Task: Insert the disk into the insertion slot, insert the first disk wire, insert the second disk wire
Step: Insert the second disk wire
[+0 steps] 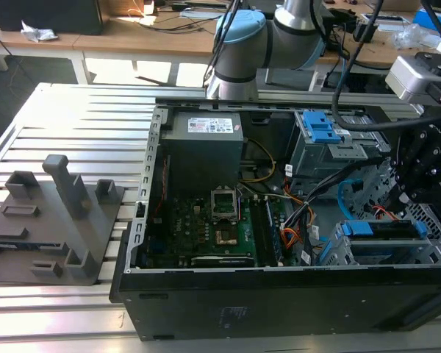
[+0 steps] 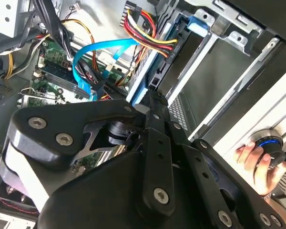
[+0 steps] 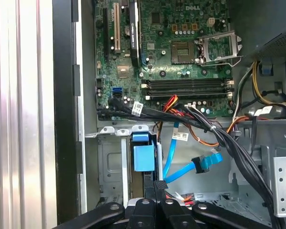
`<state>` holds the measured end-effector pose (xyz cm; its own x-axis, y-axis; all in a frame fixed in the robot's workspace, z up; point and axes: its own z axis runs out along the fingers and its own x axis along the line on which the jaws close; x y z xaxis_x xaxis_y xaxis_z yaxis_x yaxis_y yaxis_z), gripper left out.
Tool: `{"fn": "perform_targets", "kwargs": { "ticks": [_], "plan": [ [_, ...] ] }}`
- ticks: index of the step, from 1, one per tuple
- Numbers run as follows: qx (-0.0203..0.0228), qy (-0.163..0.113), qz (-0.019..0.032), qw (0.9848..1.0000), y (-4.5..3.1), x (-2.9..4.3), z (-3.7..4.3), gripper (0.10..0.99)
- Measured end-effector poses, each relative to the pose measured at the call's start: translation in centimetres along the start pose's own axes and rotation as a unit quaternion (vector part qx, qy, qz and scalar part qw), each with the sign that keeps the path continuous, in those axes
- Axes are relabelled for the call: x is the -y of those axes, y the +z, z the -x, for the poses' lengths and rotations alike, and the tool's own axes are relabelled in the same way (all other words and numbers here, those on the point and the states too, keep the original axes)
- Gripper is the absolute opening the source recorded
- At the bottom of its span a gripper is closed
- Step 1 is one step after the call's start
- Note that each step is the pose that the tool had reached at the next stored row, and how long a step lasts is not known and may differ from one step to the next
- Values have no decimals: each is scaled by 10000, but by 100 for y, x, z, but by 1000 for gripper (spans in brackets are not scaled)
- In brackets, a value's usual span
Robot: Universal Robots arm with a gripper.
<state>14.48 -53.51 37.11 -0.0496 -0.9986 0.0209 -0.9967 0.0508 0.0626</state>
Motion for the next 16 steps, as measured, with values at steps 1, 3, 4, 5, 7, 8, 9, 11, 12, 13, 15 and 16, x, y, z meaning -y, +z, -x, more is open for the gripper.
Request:
{"fn": "perform_targets", "kwargs": {
  "ticks": [1, 3, 4, 5, 7, 8, 9, 11, 12, 13, 15, 16],
  "plan": [
    [0, 0, 0, 10000, 5, -82, -4, 106],
    [0, 0, 0, 10000, 10, -147, -8, 106],
    [0, 0, 0, 10000, 11, -174, -9, 106],
    [0, 0, 0, 10000, 13, -206, -10, 106],
    [0, 0, 0, 10000, 17, -259, -13, 106],
    [0, 0, 0, 10000, 18, -272, -14, 106],
    [0, 0, 0, 10000, 19, -283, -14, 106],
    [0, 0, 0, 10000, 21, -316, -16, 106],
    [0, 0, 0, 10000, 22, -326, -13, 106],
    [0, -1, 0, 10000, 22, -329, 7, 106],
    [0, 0, 0, 10000, 22, -333, 39, 106],
    [0, 0, 0, 10000, 22, -335, 50, 106]
  ]
}}
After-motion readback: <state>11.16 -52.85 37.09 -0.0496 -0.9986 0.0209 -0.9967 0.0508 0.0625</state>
